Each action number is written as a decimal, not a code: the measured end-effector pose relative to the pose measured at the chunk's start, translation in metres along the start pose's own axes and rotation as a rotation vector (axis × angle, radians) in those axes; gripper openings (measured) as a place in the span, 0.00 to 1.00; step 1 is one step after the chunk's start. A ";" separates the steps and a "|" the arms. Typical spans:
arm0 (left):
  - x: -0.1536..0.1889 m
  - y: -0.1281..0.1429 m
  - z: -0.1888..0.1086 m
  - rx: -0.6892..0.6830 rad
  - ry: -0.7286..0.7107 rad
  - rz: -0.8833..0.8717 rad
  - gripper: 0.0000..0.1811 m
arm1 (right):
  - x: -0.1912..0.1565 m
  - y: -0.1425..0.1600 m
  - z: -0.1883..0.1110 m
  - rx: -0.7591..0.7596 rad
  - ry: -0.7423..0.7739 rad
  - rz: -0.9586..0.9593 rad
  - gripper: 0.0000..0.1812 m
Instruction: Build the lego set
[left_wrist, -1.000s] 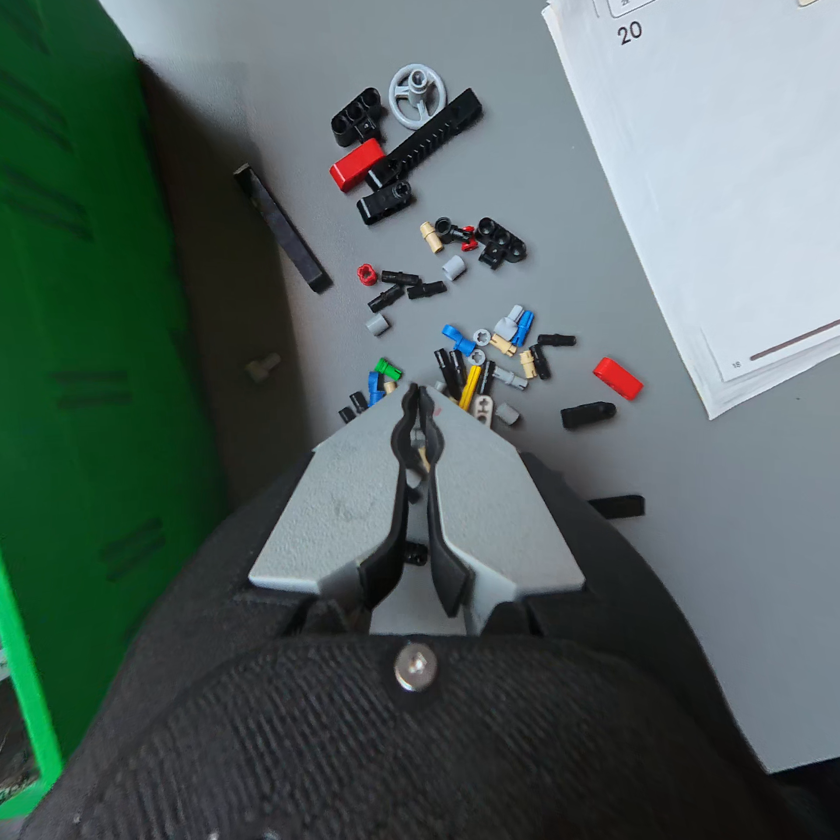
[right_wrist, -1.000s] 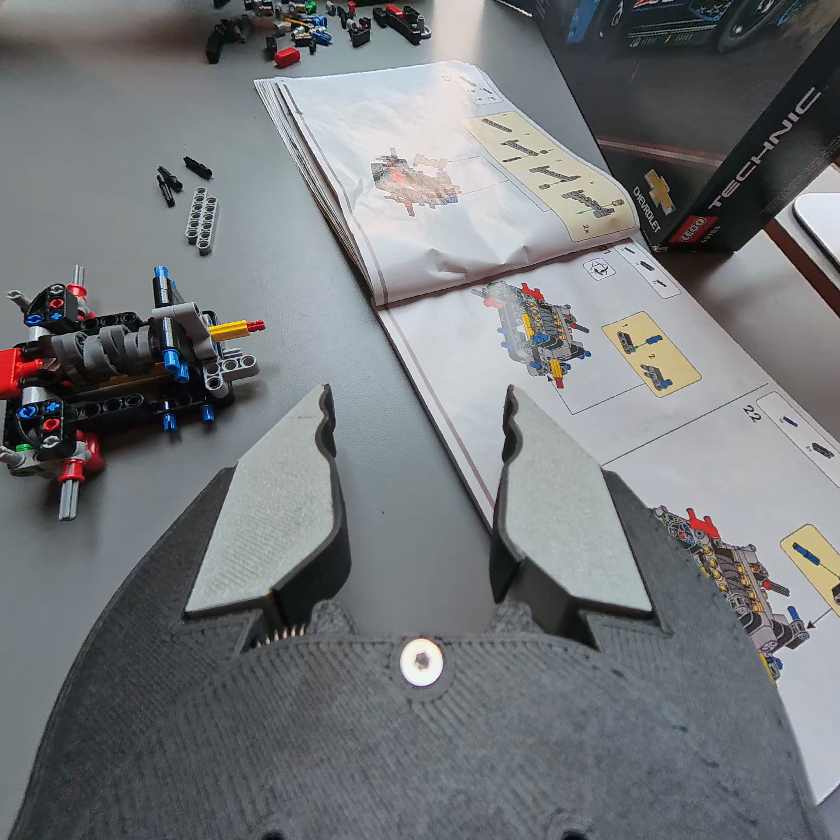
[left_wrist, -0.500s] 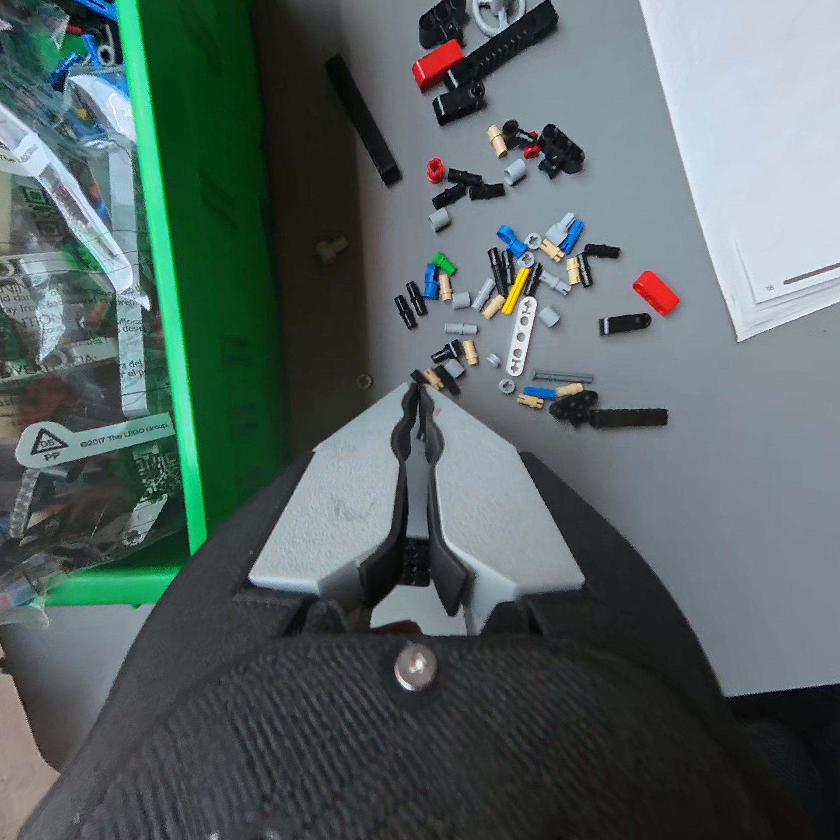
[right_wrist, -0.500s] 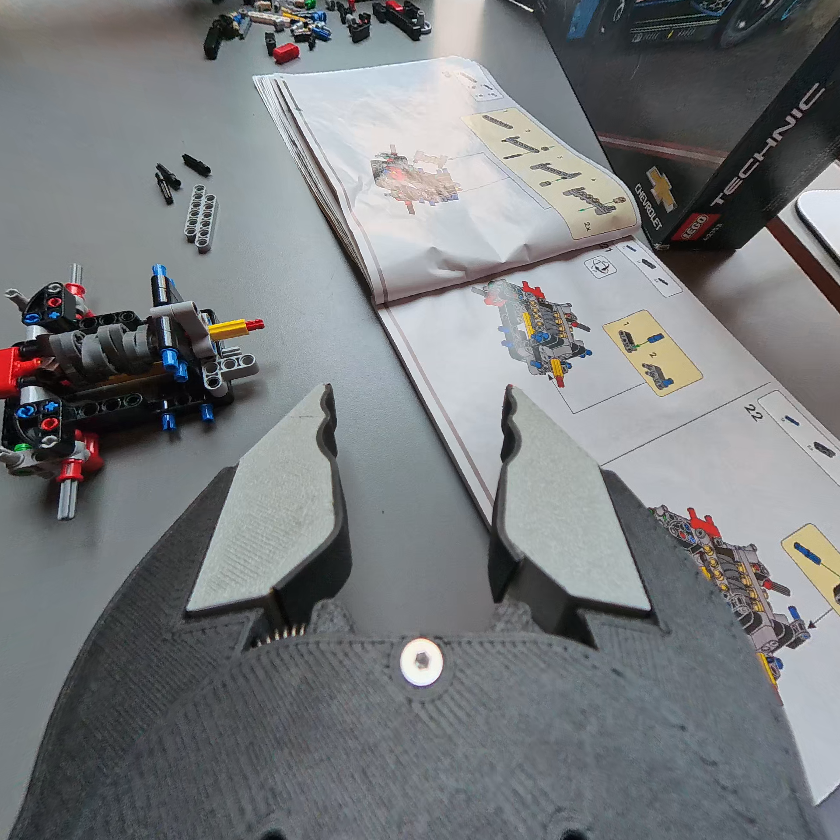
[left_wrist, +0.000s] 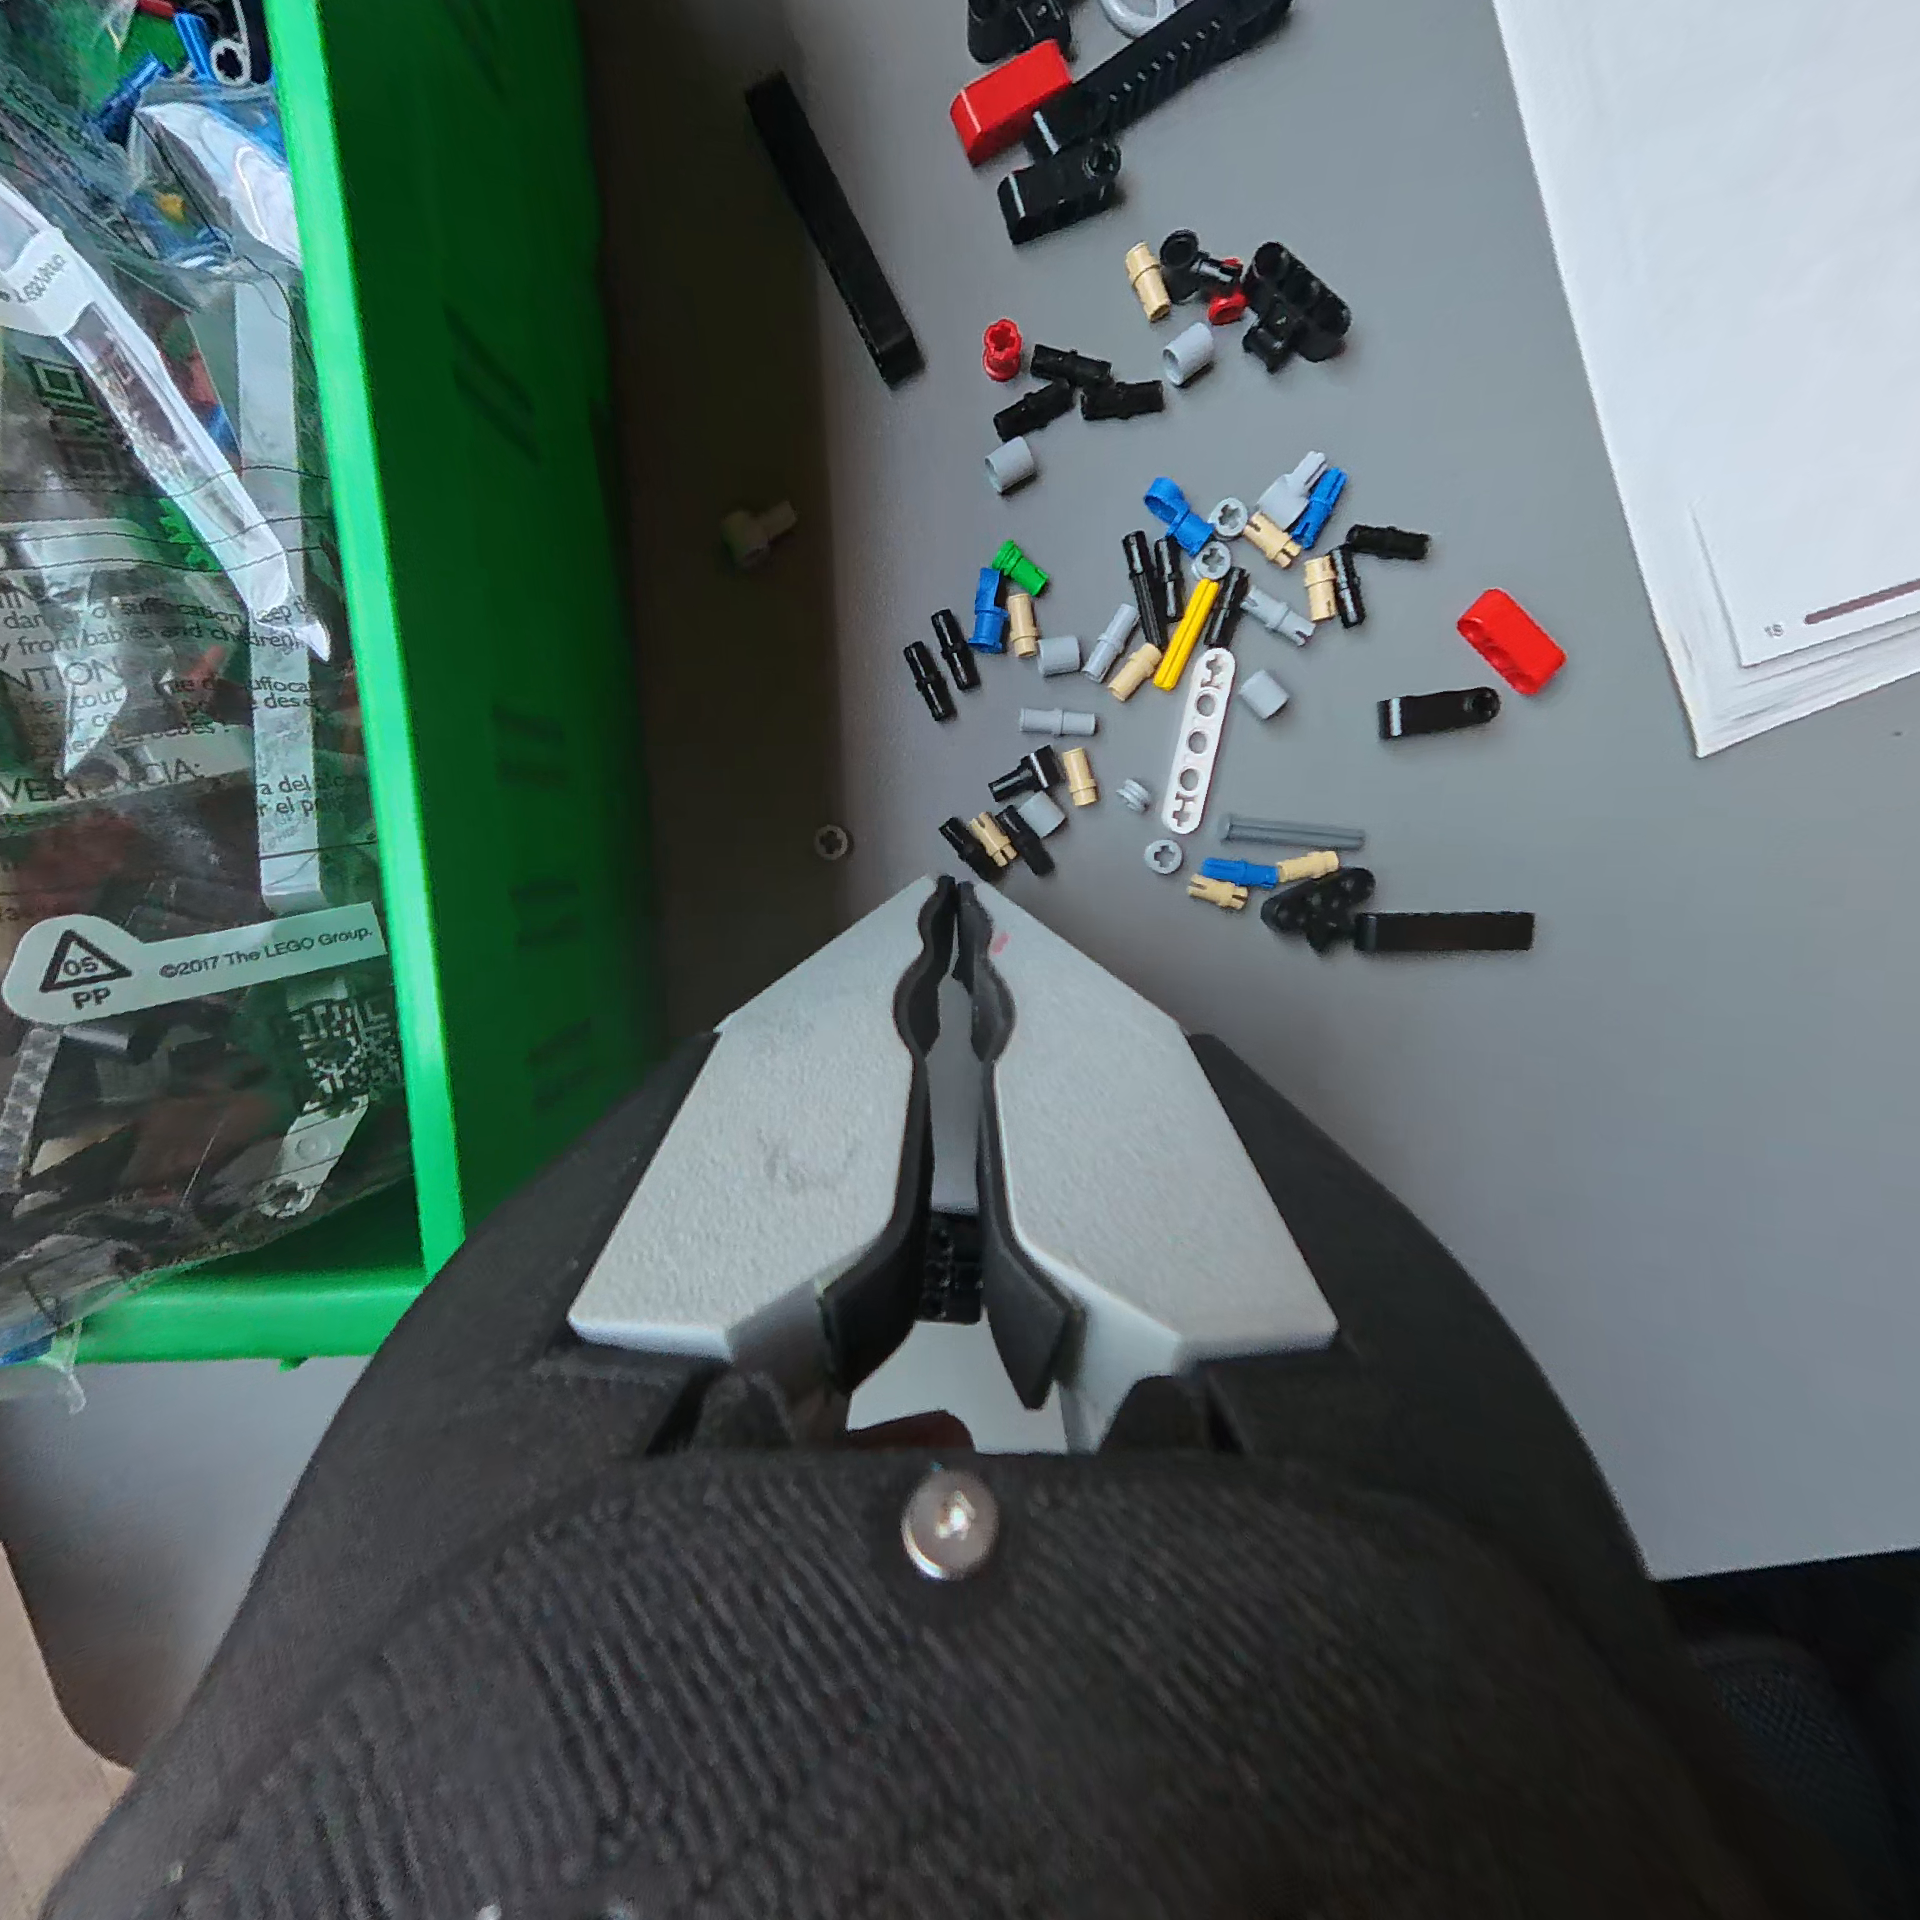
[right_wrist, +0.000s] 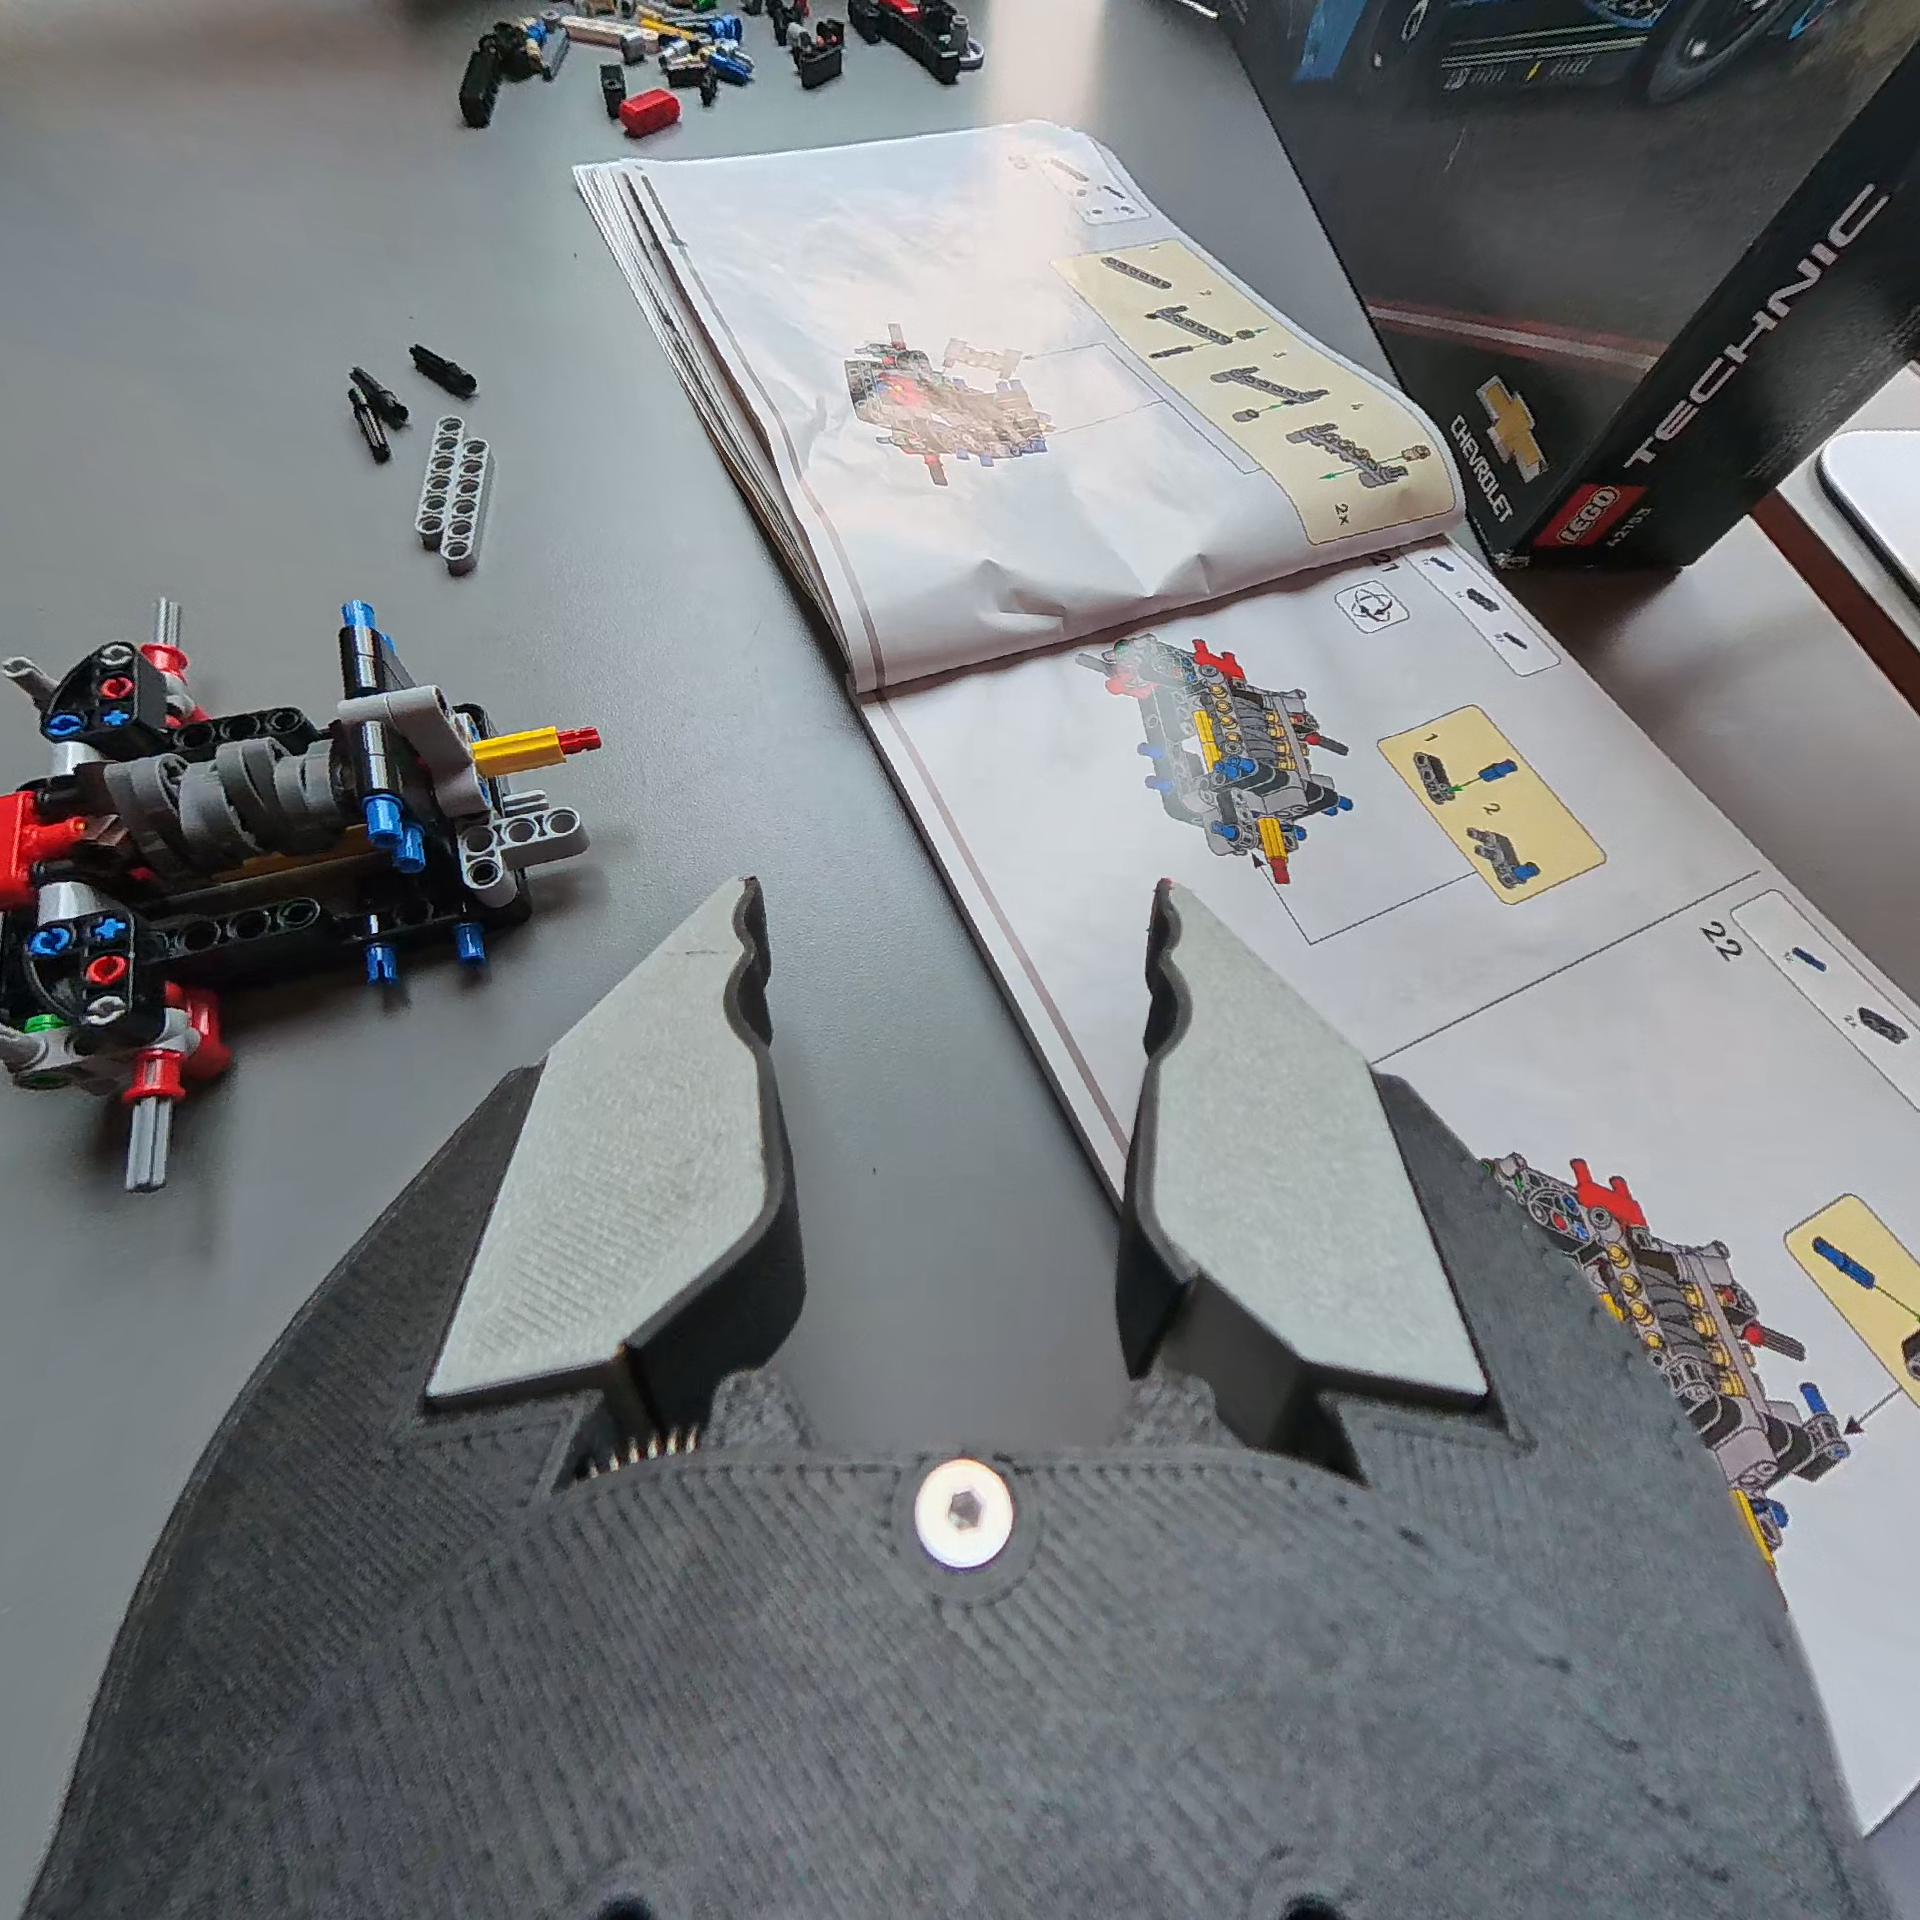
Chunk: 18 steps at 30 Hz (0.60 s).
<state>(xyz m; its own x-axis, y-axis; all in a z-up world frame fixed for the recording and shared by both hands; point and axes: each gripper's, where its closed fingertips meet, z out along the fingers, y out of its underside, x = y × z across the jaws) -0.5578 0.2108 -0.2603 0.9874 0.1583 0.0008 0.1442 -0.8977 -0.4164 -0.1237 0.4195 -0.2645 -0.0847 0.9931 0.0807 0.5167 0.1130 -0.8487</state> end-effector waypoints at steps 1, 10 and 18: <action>0.000 0.000 0.000 -0.002 0.000 0.001 0.00 | 0.000 0.000 0.000 0.000 0.000 0.000 0.39; 0.005 -0.004 0.001 -0.004 0.032 -0.001 0.00 | 0.000 0.000 0.000 0.000 -0.003 0.001 0.39; 0.017 -0.037 0.014 0.025 0.037 0.077 0.11 | 0.000 0.000 0.000 -0.002 -0.001 -0.002 0.39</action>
<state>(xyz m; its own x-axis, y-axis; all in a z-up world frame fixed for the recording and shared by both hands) -0.5471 0.2523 -0.2574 0.9973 0.0734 0.0015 0.0666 -0.8962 -0.4387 -0.1236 0.4190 -0.2648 -0.0870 0.9928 0.0821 0.5181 0.1155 -0.8475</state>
